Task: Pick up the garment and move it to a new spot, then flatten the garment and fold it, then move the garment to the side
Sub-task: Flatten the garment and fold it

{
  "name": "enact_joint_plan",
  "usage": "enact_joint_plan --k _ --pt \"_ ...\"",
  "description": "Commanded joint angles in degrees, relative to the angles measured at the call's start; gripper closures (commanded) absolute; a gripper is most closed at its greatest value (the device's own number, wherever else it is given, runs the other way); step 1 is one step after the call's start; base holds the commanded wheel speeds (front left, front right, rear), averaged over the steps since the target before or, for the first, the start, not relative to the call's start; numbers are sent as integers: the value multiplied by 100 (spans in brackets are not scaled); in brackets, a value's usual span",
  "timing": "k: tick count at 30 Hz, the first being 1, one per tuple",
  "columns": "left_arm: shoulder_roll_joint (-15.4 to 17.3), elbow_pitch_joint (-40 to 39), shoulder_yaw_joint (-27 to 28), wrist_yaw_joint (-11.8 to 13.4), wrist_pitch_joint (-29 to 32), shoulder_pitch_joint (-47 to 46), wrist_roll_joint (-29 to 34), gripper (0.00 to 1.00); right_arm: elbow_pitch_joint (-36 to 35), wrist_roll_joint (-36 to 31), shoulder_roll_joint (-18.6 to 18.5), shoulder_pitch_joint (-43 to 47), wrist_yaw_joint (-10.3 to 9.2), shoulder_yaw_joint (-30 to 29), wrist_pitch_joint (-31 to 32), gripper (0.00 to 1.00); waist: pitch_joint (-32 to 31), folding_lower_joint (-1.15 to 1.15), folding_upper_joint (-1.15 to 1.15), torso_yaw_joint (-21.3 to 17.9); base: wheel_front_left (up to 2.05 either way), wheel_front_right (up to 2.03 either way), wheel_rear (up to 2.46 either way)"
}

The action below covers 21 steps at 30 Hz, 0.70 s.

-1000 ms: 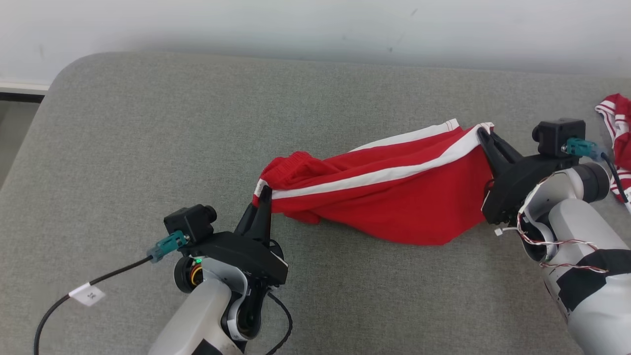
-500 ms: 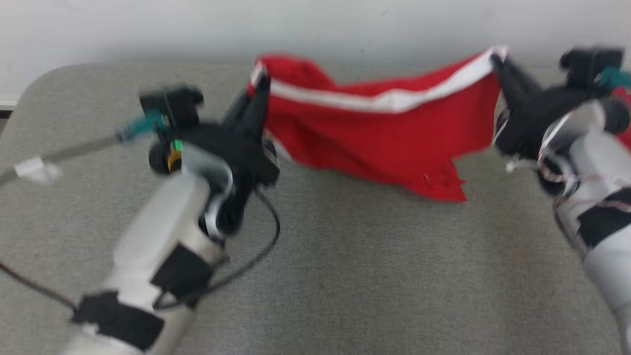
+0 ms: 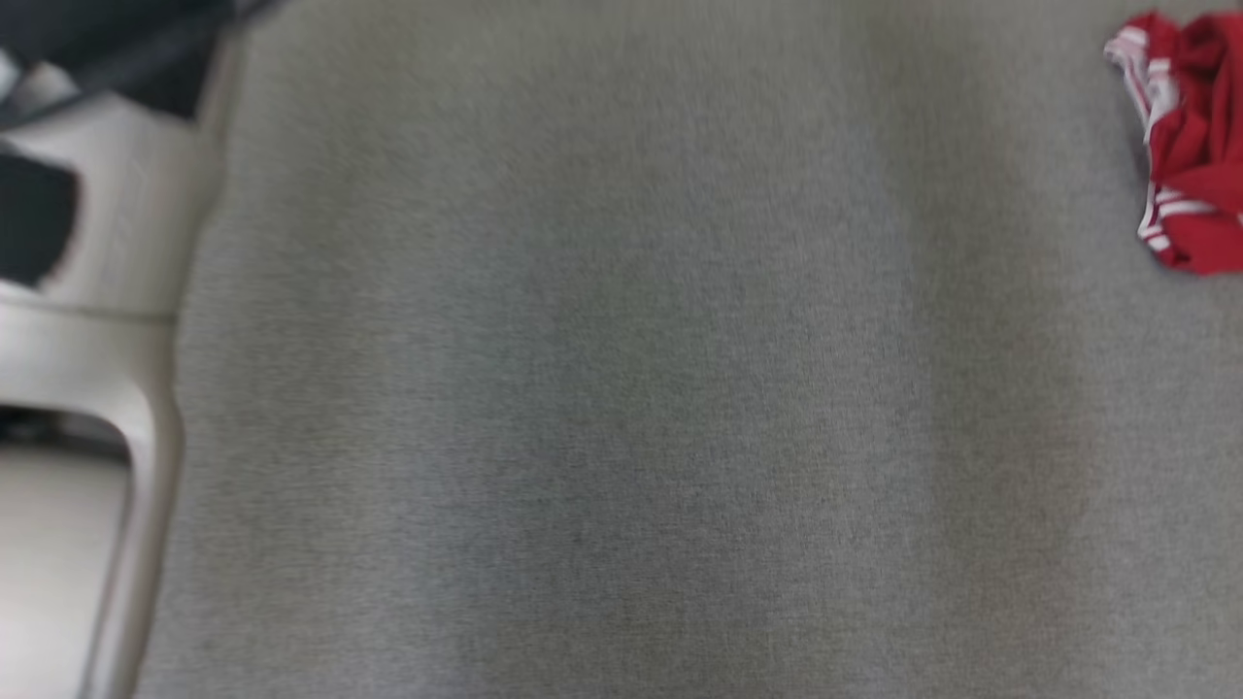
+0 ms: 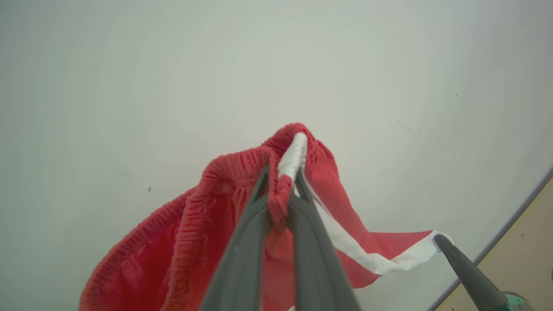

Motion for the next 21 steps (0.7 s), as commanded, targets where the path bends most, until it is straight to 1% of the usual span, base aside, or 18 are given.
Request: enact_joint_plan --k 1,6,9,11,13,15,17,18,20,21 --pt "-10 109 28 -21 -88 -182 21 100 74 -83 77 -196 -16 20 -83 100 659 -1 -1 -358 0 0 0" --pt "25 623 -39 -198 -370 -1003 225 100 460 -276 275 -962 -16 -2 -545 100 956 -1 -1 -567 0 0 0" --pt "76 918 -70 -349 -497 -1212 249 100 605 -315 409 -1124 -16 77 -749 100 1127 -1 -1 -687 0 0 0" --pt "122 1084 -81 -441 -589 -1276 279 100 605 -255 429 -1106 -16 202 -826 100 1239 -1 -1 -719 0 0 0" --pt "114 1230 -131 -548 -609 -1189 286 100 540 -122 391 -973 -16 316 -918 100 1321 -1 -1 -739 0 0 0" --pt "80 1310 -98 -637 -765 -992 207 100 417 44 312 -737 -16 455 -1023 100 1327 -1 -1 -736 0 0 0" --pt "-19 1265 -79 -750 -869 -703 80 100 183 238 205 -409 -16 649 -1125 100 1283 -1 -1 -707 0 0 0" --pt "-37 1179 -252 -803 -876 -516 218 100 32 340 141 -178 -16 792 -1175 100 1223 -1 -1 -699 0 0 0" --pt "-39 908 -408 -847 -1052 -41 151 100 -337 588 -16 358 -16 1051 -1244 100 1082 -1 -1 -684 0 0 0" --pt "-47 650 -533 -857 -1167 241 163 100 -537 727 -146 637 -16 1164 -1274 100 999 -1 -1 -671 0 0 0"
